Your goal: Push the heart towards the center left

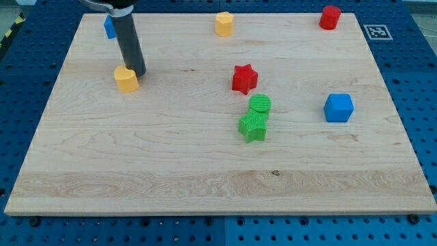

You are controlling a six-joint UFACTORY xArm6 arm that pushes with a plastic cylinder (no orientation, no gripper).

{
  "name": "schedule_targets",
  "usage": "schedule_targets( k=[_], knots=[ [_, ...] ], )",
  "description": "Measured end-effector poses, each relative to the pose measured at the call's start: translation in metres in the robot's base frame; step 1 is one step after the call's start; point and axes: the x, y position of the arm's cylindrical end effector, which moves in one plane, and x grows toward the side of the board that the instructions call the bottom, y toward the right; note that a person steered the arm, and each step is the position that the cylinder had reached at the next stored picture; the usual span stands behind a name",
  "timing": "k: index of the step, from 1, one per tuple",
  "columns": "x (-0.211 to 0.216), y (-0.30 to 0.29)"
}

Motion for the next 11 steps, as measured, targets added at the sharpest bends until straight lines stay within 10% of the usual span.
schedule_targets(
  k=[11],
  knots=[
    [0.058,0.023]
  ],
)
